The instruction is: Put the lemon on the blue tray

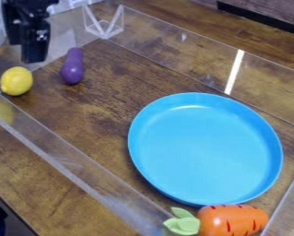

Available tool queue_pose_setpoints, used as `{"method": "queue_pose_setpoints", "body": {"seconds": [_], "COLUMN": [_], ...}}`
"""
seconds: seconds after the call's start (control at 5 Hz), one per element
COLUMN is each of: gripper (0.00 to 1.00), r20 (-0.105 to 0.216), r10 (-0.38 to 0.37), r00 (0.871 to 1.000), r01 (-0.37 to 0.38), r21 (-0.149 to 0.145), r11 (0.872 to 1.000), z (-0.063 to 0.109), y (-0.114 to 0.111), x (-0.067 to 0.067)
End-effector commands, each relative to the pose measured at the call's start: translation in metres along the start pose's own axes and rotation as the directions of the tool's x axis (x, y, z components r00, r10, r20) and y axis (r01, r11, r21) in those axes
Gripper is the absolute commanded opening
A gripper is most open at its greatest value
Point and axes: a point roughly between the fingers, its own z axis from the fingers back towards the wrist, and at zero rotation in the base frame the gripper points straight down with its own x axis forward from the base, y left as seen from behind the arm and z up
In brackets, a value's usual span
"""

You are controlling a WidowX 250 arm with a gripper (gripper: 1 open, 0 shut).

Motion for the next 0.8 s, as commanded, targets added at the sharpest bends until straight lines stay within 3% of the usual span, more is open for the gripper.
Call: {"method": "queue_pose_setpoints", "body": {"seconds": [0.0,0.4,0.6], "gripper": [1.00,1.00,1.00], "r20": [0.037,0.057,0.082], "r10": [-0.005,0.087,0.152], "r00": [0.999,0.995,0.985], "r01": [0.003,-0.088,-0.152], "r21": [0.057,0.018,-0.010], "r11": [0.998,0.996,0.988], "z": [0.004,-0.033,-0.054], "y": [0.024,0.040,0.041], "x": [-0.002,0.003,0.010]}}
